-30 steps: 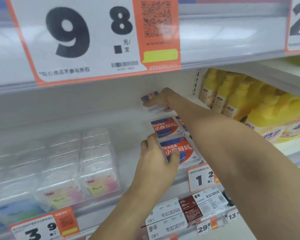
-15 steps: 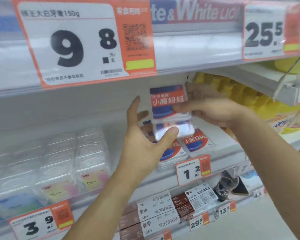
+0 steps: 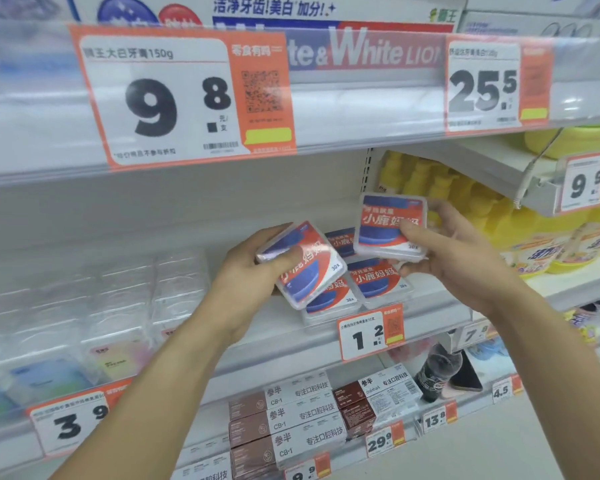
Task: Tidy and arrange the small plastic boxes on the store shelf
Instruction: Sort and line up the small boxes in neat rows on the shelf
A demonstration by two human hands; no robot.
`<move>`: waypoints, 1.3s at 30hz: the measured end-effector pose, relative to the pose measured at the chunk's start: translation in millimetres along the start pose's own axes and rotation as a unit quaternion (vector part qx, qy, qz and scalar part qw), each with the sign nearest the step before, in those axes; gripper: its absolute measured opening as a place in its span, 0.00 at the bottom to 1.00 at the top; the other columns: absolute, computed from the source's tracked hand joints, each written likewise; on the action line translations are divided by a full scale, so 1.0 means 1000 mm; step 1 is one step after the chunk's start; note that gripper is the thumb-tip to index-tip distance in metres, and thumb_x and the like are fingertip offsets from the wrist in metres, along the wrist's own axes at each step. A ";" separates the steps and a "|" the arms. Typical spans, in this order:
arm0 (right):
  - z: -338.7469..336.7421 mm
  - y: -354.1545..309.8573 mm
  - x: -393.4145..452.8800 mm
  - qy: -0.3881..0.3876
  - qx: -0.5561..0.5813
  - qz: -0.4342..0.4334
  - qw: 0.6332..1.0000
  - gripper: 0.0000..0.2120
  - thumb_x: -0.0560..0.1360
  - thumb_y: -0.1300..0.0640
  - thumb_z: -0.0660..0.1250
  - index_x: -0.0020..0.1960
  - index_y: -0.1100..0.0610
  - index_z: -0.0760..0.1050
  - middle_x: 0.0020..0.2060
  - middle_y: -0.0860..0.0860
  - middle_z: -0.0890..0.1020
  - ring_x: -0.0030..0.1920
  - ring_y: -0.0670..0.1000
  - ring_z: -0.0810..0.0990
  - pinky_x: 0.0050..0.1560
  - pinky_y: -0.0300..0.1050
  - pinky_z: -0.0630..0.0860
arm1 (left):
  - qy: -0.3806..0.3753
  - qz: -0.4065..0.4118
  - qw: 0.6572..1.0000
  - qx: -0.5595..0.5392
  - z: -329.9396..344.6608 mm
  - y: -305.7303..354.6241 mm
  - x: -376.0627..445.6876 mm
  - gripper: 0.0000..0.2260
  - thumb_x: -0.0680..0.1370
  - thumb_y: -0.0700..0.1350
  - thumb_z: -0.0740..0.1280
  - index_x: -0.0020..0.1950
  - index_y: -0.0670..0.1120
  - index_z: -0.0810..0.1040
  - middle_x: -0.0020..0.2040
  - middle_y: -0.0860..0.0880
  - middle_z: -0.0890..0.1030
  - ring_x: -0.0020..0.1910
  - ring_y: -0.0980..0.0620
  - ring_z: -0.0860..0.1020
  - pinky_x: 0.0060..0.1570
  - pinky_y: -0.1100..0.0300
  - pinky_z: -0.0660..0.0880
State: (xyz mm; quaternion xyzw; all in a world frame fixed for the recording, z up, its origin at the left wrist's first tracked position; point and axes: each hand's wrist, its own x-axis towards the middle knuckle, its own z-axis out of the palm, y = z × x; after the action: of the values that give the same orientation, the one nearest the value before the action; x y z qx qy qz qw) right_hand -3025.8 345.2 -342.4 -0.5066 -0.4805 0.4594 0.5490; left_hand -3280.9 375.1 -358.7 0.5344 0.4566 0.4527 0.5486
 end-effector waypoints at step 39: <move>-0.004 0.050 -0.020 -0.021 -0.509 -0.080 0.857 0.48 0.62 0.26 0.67 0.77 0.45 0.62 0.60 0.46 0.76 0.57 0.42 0.74 0.58 0.36 0.71 | 0.112 0.114 0.901 0.402 0.056 -0.052 -0.042 0.27 0.73 0.56 0.72 0.68 0.54 0.66 0.62 0.54 0.77 0.57 0.54 0.76 0.51 0.64 0.71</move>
State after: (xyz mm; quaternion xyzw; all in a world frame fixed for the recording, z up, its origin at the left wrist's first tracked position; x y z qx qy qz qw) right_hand -3024.7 328.2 -393.3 -0.6650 -0.6978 0.1159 0.2396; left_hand -3232.4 322.8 -409.3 0.7034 0.5946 0.3469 0.1768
